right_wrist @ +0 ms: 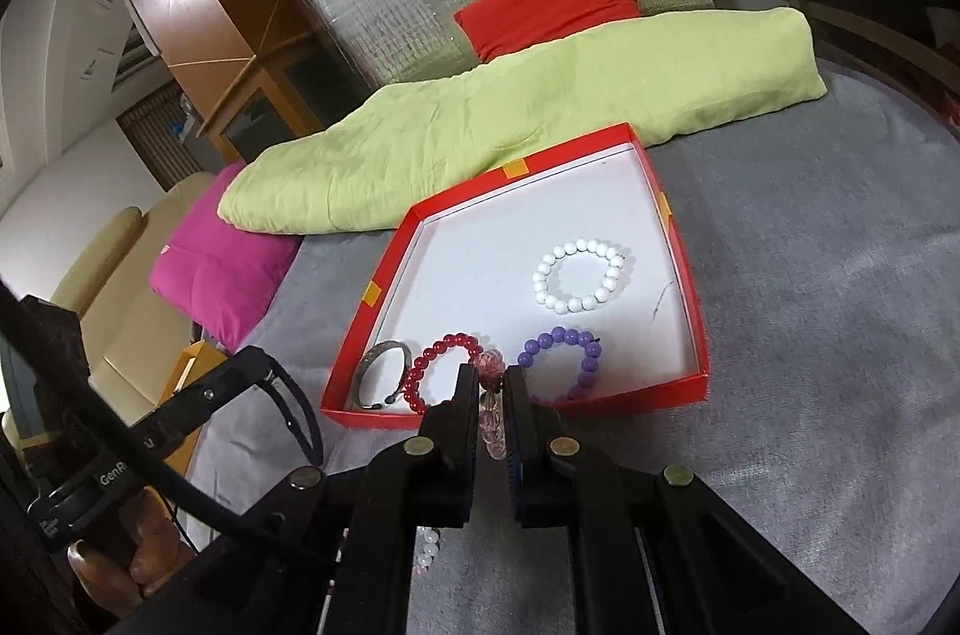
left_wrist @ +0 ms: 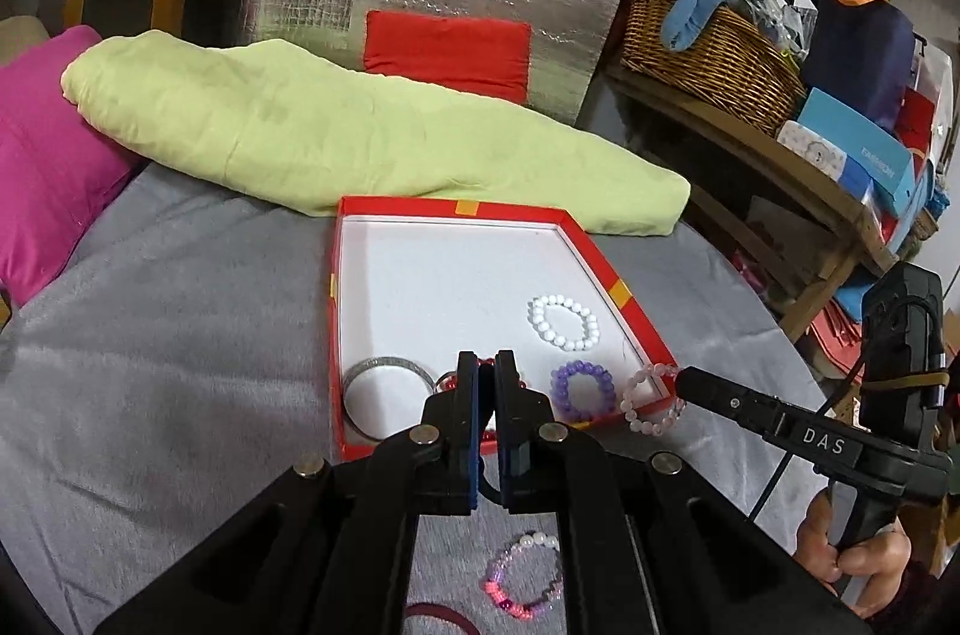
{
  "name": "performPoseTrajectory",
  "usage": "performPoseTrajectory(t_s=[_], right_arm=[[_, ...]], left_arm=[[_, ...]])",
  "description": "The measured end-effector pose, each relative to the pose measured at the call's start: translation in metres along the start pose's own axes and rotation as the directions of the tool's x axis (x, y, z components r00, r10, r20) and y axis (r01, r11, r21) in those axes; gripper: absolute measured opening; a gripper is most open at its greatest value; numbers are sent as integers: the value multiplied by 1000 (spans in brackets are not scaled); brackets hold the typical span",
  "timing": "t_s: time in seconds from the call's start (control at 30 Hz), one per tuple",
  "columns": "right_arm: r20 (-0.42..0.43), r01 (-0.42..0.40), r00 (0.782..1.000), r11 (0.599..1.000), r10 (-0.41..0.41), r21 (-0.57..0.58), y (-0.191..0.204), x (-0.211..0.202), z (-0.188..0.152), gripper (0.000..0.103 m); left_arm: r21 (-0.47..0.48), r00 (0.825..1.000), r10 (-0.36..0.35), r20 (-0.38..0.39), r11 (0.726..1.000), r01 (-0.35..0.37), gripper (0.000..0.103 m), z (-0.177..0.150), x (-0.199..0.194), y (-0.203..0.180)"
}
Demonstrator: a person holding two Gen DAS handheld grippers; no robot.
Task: Organize jewelry
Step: 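Carry the black hair tie and pink bracelet in both tools into the red box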
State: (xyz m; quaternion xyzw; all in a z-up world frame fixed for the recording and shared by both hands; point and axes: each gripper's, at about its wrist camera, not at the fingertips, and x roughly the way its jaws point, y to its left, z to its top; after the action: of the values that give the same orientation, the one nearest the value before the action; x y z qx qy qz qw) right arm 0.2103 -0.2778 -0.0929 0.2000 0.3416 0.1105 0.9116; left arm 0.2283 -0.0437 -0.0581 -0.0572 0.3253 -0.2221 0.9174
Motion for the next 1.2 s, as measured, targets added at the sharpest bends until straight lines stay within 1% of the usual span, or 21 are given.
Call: performPoseTrajectory(t_s=[0.23,0.3,0.4,0.5,0.57,0.67,0.77,0.97,1.2], right_arm=[[31,-25,999,1000,25,4,4,7,15,9],[37,-39,999,999,38,18,4,14,23,9],[29,-42,999,998,40,38,4,30,32,9],[10,-49,999,996,49,71,2,48,39,9],[4,-42,999,997,42,68,3,59,43,9],[-9,-44,999,996,45,82,3,77,51,9],[-18,-56,998,992,58,113,-1,89,56,9],[-22,-63,998,988,67,143,-3,102,62,9],[-19,-58,998,985,62,161,-11,103,63,9]], left_arm=[[-25,999,33,33,999,-32,5,10,12,4],[-17,998,52,47,999,-51,5,15,20,3],[-22,996,58,65,998,-57,5,23,31,3],[-23,995,78,66,997,-77,5,31,46,6],[-21,994,88,68,996,-87,5,36,55,8],[-57,994,88,57,995,-85,5,42,68,18],[-59,993,111,44,992,-108,5,46,81,23],[-24,990,139,28,990,-138,5,47,97,19],[40,981,192,35,980,-193,5,46,97,9]])
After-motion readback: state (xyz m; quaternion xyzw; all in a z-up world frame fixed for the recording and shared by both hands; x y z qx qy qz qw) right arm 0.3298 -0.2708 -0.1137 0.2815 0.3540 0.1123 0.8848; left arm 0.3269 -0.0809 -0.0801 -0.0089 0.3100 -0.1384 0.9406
